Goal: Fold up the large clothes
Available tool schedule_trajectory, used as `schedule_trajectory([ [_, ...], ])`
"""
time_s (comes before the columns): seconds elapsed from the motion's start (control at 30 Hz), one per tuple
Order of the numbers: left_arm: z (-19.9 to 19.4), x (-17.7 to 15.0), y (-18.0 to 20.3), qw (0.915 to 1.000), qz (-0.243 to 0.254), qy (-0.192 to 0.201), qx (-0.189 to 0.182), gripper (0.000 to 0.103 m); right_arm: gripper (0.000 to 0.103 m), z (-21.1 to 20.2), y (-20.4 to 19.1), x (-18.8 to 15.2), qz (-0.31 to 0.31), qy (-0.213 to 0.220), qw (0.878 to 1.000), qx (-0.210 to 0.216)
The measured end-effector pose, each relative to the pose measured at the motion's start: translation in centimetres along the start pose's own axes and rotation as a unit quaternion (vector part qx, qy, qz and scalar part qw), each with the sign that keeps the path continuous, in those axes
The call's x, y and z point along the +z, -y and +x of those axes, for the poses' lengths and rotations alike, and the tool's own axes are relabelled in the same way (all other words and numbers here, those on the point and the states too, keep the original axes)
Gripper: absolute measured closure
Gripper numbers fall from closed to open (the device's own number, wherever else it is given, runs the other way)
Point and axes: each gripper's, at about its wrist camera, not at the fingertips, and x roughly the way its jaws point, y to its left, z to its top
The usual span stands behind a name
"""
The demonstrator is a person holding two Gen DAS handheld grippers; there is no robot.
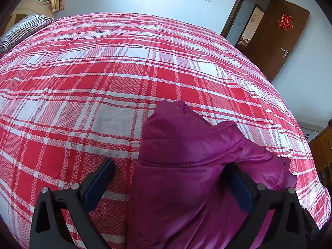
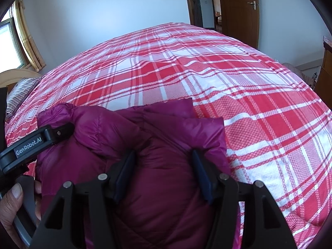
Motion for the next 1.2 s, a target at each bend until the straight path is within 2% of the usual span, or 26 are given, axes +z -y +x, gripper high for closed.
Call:
schedule_trajectory([
  [0.37,-0.2,0.0,-0.2,0.9999,0.002,-0.006,-0.009,0.001,0.042,0.0,0.0,0.0,0.000,0.000,1.000,0.001],
  [0.43,-1.3,-0.3,-0.7,0.9993,0.003,-0.017,-0.032,0.001,0.041,0.0,0.0,0.0,-0.001,-0.002,1.000,0.005],
  [0.47,-2.8,-0.7,-1.3,0.9983,-0.001,-0.017,-0.055,0.001,0.040,-0.2,0.0,0.1,-0.002,-0.006,1.000,0.013],
  [0.53,-5.7,-1.6,-2.1,0.9955,0.010,0.004,-0.094,0.001,0.032,-1.1,0.2,0.4,-0.013,-0.015,0.999,0.049],
  [0.57,-7.4,-2.4,-2.6,0.9931,0.022,0.017,-0.114,0.001,0.028,-2.3,0.4,0.5,-0.019,-0.006,0.997,0.070],
  [0.6,-8.9,-3.3,-3.2,0.9901,0.031,0.026,-0.134,0.001,0.018,-3.9,0.9,0.4,-0.020,0.017,0.996,0.090],
  [0.67,-10.8,-5.3,-4.3,0.9831,0.035,0.026,-0.178,0.001,0.004,-6.8,2.3,0.1,-0.013,0.069,0.993,0.095],
  [0.7,-11.3,-6.4,-4.8,0.9786,0.032,0.020,-0.202,0.001,0.003,-7.8,3.1,0.0,-0.012,0.087,0.992,0.095],
  [0.77,-11.1,-8.0,-5.2,0.9720,0.027,0.010,-0.233,0.001,0.003,-8.0,4.5,0.1,-0.007,0.078,0.991,0.106],
  [0.83,-10.0,-8.9,-4.9,0.9690,0.029,-0.001,-0.245,0.001,0.010,-6.5,5.6,0.0,0.003,0.036,0.992,0.124],
  [0.87,-9.3,-9.2,-4.6,0.9690,0.024,-0.008,-0.246,0.001,0.022,-5.7,6.0,-0.1,0.008,0.019,0.991,0.134],
  [0.9,-8.8,-9.3,-4.4,0.9674,0.016,-0.014,-0.252,0.001,0.028,-4.8,6.4,-0.2,0.017,-0.001,0.988,0.151],
  [0.93,-8.4,-9.4,-4.3,0.9646,0.011,-0.016,-0.263,0.001,0.028,-4.3,6.5,-0.4,0.022,-0.009,0.987,0.161],
  [1.0,-8.2,-9.4,-3.3,0.9665,0.024,-0.005,-0.255,0.001,0.030,-2.9,6.5,-0.8,0.027,-0.037,0.983,0.176],
  [1.03,-8.3,-9.3,-3.0,0.9647,0.025,-0.005,-0.262,0.001,0.033,-2.3,6.5,-0.9,0.033,-0.045,0.980,0.190],
  [1.1,-8.7,-9.4,-2.6,0.9601,0.022,0.002,-0.279,0.010,0.045,-1.8,6.2,-1.4,0.035,-0.052,0.972,0.225],
  [1.13,-8.9,-9.5,-2.3,0.9598,0.026,0.005,-0.280,0.013,0.047,-1.6,6.2,-1.4,0.037,-0.059,0.969,0.235],
  [1.17,-9.1,-9.6,-2.2,0.9603,0.027,0.011,-0.278,0.023,0.054,-1.5,6.1,-1.5,0.043,-0.066,0.966,0.248],
  [1.2,-9.3,-9.6,-2.1,0.9600,0.027,0.015,-0.278,0.038,0.063,-1.6,6.1,-1.6,0.049,-0.069,0.961,0.262],
])
